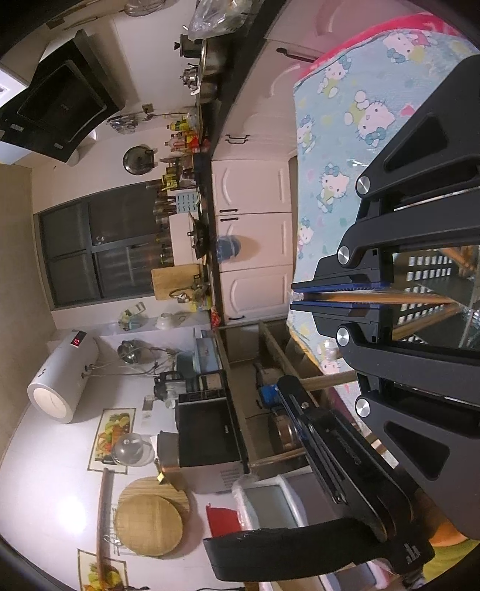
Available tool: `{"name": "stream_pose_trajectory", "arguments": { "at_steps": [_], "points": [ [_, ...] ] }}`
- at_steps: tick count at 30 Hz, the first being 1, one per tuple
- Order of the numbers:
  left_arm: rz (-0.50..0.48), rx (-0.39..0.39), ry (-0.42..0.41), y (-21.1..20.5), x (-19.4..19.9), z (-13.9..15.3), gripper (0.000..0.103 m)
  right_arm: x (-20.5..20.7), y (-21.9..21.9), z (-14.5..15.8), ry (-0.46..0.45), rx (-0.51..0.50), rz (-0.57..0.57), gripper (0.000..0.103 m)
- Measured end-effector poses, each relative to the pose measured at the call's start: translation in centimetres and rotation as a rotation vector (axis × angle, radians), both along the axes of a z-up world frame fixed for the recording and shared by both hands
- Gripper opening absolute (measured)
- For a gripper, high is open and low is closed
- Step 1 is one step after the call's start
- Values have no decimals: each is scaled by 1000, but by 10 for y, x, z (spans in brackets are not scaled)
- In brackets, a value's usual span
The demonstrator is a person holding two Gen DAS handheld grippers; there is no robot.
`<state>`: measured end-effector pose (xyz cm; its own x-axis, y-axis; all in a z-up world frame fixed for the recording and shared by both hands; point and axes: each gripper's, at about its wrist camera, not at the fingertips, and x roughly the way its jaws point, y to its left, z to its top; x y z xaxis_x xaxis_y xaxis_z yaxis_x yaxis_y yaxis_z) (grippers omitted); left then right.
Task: Organize utensils
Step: 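Lower the left tool's chopstick into the caddy while the right tool releases its own inside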
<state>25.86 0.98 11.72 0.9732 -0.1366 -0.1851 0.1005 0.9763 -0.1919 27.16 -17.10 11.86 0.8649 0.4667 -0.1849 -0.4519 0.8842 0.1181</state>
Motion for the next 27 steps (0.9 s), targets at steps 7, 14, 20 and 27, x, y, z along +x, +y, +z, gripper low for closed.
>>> {"name": "stream_pose_trajectory", "arguments": {
  "at_steps": [7,14,20,27],
  "points": [
    [2,3,1,0,-1,-7,3,-7,-2,-12,14,-18,-12,5],
    [-3,17,10,-1,-6,-14,3,-15,-9,-21,48,-28,-6,6],
    [-14,34,35,0,-9,-16,3,-19,-16,-30,95,-25,3,6],
    [-31,31,91,2,-12,-20,3,-26,-22,-35,113,-32,3,10]
  ]
}}
